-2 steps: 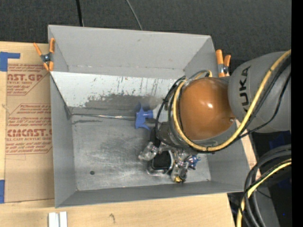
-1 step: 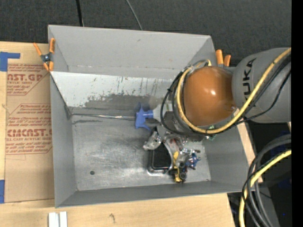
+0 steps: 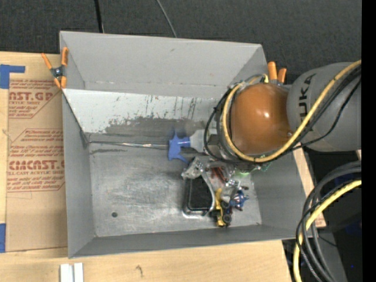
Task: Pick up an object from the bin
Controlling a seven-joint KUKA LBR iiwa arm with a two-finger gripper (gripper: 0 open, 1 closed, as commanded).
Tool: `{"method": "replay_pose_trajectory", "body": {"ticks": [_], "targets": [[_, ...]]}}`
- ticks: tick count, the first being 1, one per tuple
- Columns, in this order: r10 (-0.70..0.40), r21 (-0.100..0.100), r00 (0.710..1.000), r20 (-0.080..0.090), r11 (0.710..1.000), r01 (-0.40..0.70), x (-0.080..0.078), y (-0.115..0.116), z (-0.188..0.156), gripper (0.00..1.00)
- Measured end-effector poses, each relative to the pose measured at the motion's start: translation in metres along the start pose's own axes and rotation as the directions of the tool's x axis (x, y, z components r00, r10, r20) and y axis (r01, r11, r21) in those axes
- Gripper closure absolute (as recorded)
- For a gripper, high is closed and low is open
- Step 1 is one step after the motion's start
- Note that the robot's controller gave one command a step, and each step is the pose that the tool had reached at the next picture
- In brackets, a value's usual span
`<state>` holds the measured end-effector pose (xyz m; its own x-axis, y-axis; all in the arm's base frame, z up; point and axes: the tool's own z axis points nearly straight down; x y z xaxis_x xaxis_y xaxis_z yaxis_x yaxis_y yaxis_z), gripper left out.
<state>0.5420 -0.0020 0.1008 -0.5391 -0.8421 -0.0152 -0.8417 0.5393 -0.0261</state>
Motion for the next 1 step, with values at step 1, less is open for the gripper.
{"method": "replay_pose_trajectory", "body": {"ticks": [1], "targets": [[0.003, 0.002, 1.0, -0.009, 1.0, -0.003, 0.0037, -0.0022, -0.0014, 1.0]]}}
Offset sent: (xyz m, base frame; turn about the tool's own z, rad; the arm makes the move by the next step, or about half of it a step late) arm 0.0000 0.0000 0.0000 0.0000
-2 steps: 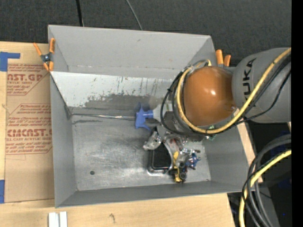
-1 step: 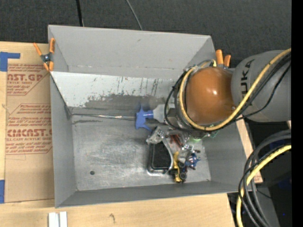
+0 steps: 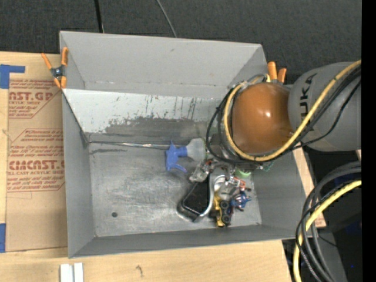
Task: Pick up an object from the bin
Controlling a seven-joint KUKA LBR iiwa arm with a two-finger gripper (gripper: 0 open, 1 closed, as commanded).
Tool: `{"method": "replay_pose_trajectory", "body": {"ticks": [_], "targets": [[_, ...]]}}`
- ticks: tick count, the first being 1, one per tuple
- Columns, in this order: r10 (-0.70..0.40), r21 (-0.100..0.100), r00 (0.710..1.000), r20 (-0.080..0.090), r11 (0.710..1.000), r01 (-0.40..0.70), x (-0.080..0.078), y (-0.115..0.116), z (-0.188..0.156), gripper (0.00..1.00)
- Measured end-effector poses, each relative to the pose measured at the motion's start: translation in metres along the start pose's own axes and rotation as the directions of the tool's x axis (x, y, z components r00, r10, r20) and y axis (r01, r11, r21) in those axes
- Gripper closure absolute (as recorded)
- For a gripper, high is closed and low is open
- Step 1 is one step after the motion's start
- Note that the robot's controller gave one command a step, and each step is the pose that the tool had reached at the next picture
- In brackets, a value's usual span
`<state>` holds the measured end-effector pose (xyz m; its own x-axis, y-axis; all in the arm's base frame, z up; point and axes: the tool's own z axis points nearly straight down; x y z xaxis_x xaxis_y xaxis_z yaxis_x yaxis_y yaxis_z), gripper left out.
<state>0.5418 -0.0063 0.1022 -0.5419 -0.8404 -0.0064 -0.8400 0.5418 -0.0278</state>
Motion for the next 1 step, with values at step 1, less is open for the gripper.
{"method": "replay_pose_trajectory", "body": {"ticks": [1], "targets": [[0.0, 0.0, 1.0, 0.0, 1.0, 0.0, 0.0, 0.0, 0.0, 1.0]]}}
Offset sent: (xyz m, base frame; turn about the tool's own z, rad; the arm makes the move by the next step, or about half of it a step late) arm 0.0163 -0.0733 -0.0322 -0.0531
